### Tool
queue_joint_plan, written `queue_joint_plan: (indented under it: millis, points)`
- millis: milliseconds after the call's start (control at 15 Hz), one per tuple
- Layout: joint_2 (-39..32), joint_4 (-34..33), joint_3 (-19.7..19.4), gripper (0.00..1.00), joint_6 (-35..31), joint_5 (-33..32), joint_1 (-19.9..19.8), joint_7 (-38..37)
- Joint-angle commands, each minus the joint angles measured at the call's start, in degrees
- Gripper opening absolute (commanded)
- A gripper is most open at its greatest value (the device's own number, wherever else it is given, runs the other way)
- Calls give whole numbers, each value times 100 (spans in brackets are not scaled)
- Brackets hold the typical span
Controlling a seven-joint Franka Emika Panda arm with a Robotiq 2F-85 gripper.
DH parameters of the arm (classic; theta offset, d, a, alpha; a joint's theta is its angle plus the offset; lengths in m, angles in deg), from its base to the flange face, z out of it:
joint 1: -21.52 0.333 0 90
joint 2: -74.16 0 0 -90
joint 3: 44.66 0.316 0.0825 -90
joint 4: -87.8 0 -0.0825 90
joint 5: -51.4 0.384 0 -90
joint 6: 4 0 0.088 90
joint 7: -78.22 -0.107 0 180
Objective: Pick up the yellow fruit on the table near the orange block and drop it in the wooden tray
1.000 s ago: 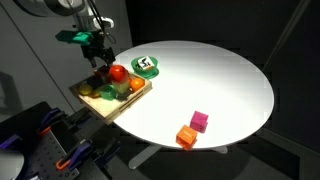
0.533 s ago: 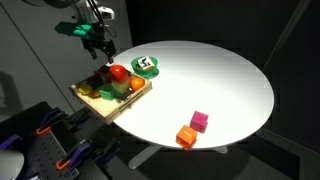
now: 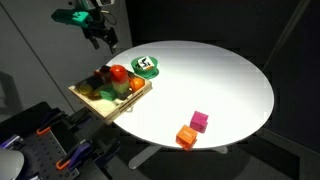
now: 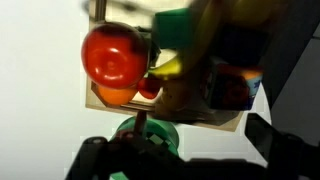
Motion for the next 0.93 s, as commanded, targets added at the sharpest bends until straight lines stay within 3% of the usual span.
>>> queue_joint_plan:
  millis: [0, 333, 600, 867]
  points:
    - [536, 143, -49, 100, 328, -316, -196, -456]
    - [887, 71, -54, 100, 1148, -744, -454, -1003]
    - [1061, -7, -129, 100, 1949, -648, -487, -923]
    - [1232, 15, -146, 100, 2304, -704, -507, -937]
